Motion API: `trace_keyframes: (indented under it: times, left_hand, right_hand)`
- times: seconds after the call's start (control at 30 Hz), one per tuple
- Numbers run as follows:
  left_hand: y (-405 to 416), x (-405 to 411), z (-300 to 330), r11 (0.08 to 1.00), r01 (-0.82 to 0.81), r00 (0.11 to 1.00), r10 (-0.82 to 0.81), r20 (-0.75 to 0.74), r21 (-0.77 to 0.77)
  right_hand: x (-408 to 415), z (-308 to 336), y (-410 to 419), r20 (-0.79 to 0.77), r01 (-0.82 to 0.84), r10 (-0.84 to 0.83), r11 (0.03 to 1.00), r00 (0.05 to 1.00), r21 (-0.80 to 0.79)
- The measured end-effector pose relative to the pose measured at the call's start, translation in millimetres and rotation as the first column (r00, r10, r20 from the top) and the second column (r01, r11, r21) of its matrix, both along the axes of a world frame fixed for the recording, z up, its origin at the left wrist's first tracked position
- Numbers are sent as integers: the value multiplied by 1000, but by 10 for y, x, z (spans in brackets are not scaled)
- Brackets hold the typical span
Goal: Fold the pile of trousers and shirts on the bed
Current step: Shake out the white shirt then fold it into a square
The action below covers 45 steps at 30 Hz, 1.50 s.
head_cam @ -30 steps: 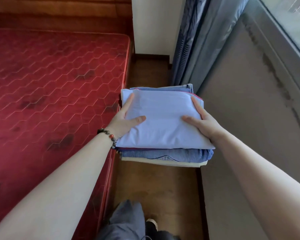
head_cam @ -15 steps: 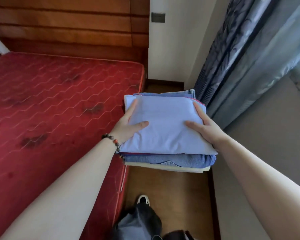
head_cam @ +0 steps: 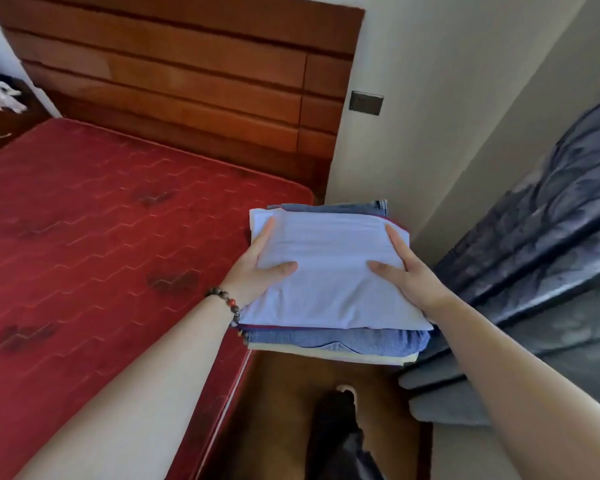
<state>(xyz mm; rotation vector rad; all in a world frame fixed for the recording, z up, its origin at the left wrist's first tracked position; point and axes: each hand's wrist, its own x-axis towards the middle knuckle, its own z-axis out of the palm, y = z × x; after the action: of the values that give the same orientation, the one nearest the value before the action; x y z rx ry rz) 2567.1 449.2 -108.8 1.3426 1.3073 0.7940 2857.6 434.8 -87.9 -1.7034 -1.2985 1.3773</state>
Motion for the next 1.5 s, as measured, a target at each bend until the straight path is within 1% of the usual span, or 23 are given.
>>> trace_keyframes:
  times: [0.1,0.2,0.33,0.43,0.57,0.73,0.8,0.87,0.97,1.07,1.2,1.27,1.37,1.43,1.5]
  left_hand:
    - [484,250,-3,996,-87,996,87,-12,-19]
    - [892,430,-10,985,-158,987,159,4,-72]
    - [1383,524,-112,962,-248,968,250,2,-116]
    - [1771,511,-256,939,-316,948,318,-13,-133]
    - [2255,418,-521,902,-396,917,398,-27,-172]
    - [2913,212,-974,842,-490,866,501,-13,-225]
    - [3174,147,-1140,807,-536,835,550,-12,-248]
    - [3394,118,-1299,776,-575,806,591,-17,-261]
    - [3623,127,-1569,714,-634,752,659,-19,-296]
    - [3804,172,-1875,647,-699,688,724,-41,-304]
    - [4049,249,-2303,544,-783,593,799,-98,-302]
    - [4188,281,-2507,482,-826,528,843,-102,-293]
    - [4404,324,-2780,385,-881,426,898,-108,-275]
    - [4558,335,-2953,338,-906,378,917,-127,-257]
    - [4684,337,-3140,309,-924,347,925,-153,-227]
  right_hand:
    - [252,-21,723,-26,-62,62,998,998,-22]
    - [417,-47,1346,-46,-125,123,991,991,-40]
    - [478,-132,2131,-15,-222,222,973,975,-55]
    - [408,-263,2745,6,-318,319,945,948,-78]
    - [235,-489,3522,102,-432,445,893,890,-125]
    - [-134,-861,4492,154,-527,554,829,818,-188]
    - [-282,-1034,4880,174,-556,592,803,787,-215]
    - [-406,-1195,5213,162,-594,633,770,757,-232]
    - [-579,-1462,5643,160,-647,690,720,706,-251]
    - [-761,-1796,6036,194,-690,739,673,646,-267]
    - [-1013,-2267,6501,146,-750,803,592,577,-295]
    - [-1152,-2490,6715,127,-779,830,554,543,-293]
    - [-1356,-2824,7006,152,-812,856,517,495,-269]
    - [-1469,-3016,7177,183,-832,868,496,463,-247]
    - [-1561,-3189,7324,201,-850,879,472,433,-233]
